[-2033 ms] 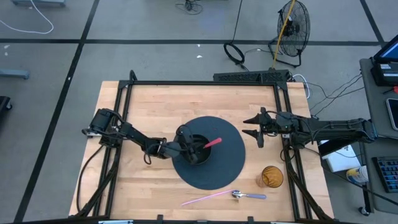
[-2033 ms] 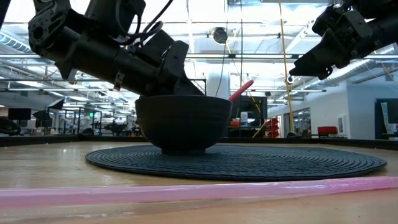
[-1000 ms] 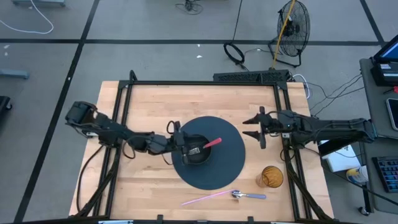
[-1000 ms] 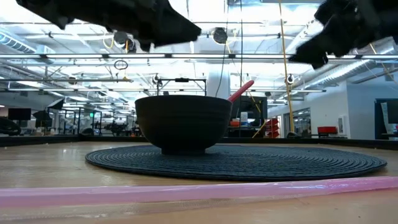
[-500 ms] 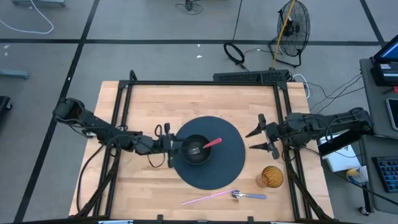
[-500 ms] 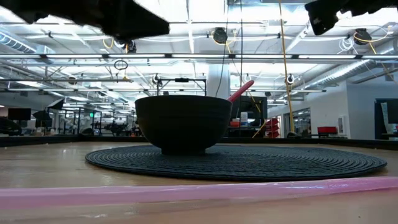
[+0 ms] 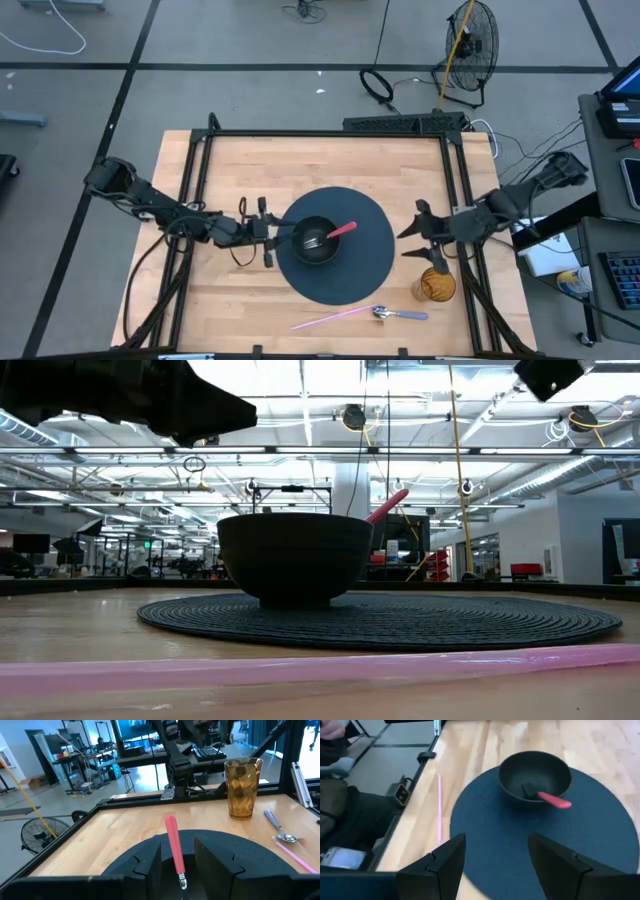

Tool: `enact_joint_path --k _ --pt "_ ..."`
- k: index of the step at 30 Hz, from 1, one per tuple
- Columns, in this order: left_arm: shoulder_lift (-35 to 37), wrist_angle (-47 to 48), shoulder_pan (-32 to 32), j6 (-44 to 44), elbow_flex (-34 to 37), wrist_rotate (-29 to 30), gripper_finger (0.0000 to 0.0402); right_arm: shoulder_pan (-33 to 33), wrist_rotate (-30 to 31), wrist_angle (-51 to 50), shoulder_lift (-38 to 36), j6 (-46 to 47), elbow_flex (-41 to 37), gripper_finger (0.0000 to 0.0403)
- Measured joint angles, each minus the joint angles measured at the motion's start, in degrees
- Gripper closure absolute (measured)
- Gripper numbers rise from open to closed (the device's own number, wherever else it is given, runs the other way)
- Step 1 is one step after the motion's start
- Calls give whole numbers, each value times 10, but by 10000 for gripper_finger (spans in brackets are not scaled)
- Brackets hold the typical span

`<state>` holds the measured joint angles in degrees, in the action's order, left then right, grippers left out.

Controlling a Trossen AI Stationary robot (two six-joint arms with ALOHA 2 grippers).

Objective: Pick & Place Utensil
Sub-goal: Put the blue spoon into the black bowl

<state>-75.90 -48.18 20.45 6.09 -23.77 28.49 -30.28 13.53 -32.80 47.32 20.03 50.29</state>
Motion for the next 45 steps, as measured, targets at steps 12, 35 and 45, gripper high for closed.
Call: enact_joint_path --k 12,35,45 --pt "0 -3 0 3 0 0 279 -166 151 -73 64 110 69 193" --pt "0 -29 11 7 0 -5 279 -213 142 92 183 66 74 264" --pt "0 -31 11 2 0 -5 279 -123 -8 145 278 93 74 254"
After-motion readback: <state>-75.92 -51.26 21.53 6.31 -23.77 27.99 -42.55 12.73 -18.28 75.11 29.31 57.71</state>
